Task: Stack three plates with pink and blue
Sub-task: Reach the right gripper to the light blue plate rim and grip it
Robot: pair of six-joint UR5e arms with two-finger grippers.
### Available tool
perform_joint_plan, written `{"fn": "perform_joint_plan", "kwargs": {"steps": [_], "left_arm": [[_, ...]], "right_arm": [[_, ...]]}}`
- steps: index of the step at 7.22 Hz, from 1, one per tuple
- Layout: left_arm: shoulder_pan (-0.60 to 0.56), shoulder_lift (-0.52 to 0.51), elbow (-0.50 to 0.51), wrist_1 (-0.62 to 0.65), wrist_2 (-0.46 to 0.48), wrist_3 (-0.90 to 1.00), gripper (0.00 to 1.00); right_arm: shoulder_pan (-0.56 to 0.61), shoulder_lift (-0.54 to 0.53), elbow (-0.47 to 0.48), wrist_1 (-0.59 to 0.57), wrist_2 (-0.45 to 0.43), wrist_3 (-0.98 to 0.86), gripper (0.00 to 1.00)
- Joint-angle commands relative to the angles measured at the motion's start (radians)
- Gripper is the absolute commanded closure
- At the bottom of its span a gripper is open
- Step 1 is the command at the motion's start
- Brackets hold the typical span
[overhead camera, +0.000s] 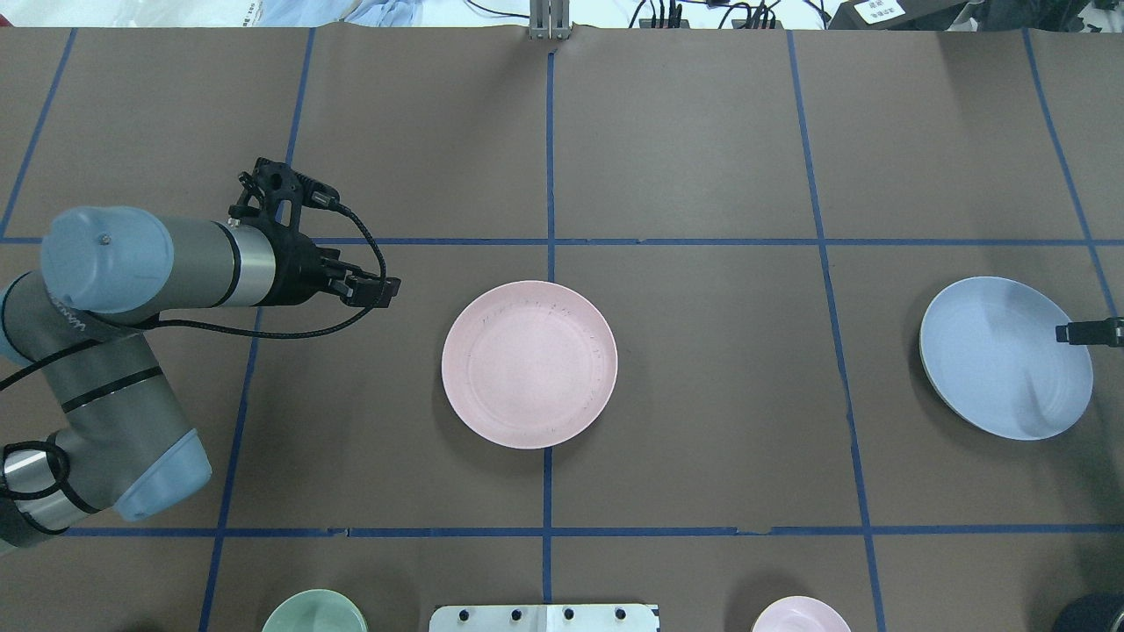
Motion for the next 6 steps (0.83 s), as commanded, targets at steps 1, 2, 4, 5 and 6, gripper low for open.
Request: {"fn": "perform_joint_plan", "kwargs": {"steps": [1,2,4,5,6], "left_arm": [[0.000,0.000,0.000,-0.001,0.001,0.000,0.00],[0.000,0.000,0.000,-0.001,0.003,0.000,0.00],[0.000,0.000,0.000,-0.001,0.004,-0.002,0.00],[0.000,0.000,0.000,-0.001,0.004,-0.002,0.00],[0.002,0.000,0.002,-0.001,0.004,-0.002,0.00]], "right_arm": [[-0.028,0.000,-0.021,0.005,-0.014,0.002,0.29],[-0.033,0.000,-0.025,0.007,-0.014,0.002,0.42],[-0.033,0.001,-0.032,0.007,-0.014,0.002,0.74],[-0.033,0.001,-0.033,0.007,-0.014,0.002,0.79],[-0.033,0.001,-0.042,0.007,-0.014,0.001,0.79]]}}
